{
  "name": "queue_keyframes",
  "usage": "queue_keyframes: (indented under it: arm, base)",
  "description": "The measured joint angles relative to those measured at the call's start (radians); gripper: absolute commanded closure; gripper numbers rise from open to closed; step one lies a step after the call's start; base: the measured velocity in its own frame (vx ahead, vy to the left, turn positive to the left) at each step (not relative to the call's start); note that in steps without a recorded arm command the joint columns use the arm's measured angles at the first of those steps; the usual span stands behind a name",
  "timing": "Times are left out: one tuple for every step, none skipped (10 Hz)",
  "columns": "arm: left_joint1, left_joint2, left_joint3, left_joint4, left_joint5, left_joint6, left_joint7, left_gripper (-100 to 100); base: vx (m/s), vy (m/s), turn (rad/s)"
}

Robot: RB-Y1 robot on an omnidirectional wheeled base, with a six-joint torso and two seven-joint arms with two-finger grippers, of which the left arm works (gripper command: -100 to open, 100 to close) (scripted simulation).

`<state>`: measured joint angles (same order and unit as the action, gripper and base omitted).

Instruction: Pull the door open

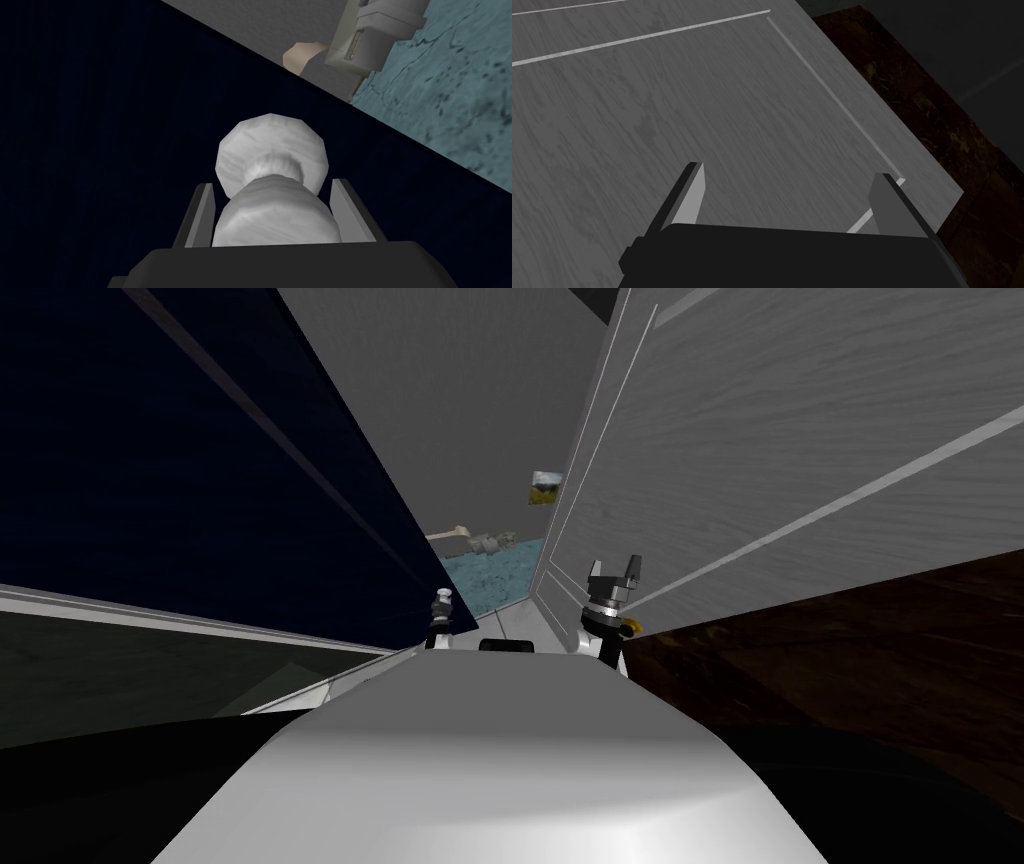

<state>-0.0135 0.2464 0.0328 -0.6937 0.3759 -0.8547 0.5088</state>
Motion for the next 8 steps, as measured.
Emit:
queue_keyframes:
  arm:
    - [0.002,0.000,-0.003,-0.006,0.007,0.004,0.022,100]
    - [-0.006,0.001,-0.009,0.005,0.017,0.000,0.049,100]
    - [-0.008,0.001,-0.012,0.006,0.023,0.000,0.069,100]
    - [-0.010,0.002,-0.017,0.007,0.033,0.000,0.094,100]
    - [-0.015,0.004,-0.021,0.013,0.038,-0.002,0.114,100]
    - [-0.020,0.006,-0.026,0.018,0.048,-0.006,0.141,100]
    - [-0.023,0.007,-0.032,0.019,0.062,-0.006,0.170,100]
    - [-0.018,0.007,-0.035,0.006,0.069,0.001,0.190,100]
  base:
    - [-0.042,0.011,-0.038]
    - [-0.032,0.006,-0.024]
    - [-0.037,0.012,-0.046]
    - [-0.035,0.007,-0.029]
    - [-0.045,0.011,-0.052]
    - [-0.065,0.022,-0.075]
    - [-0.050,0.016,-0.039]
    - [-0.044,0.011,-0.036]
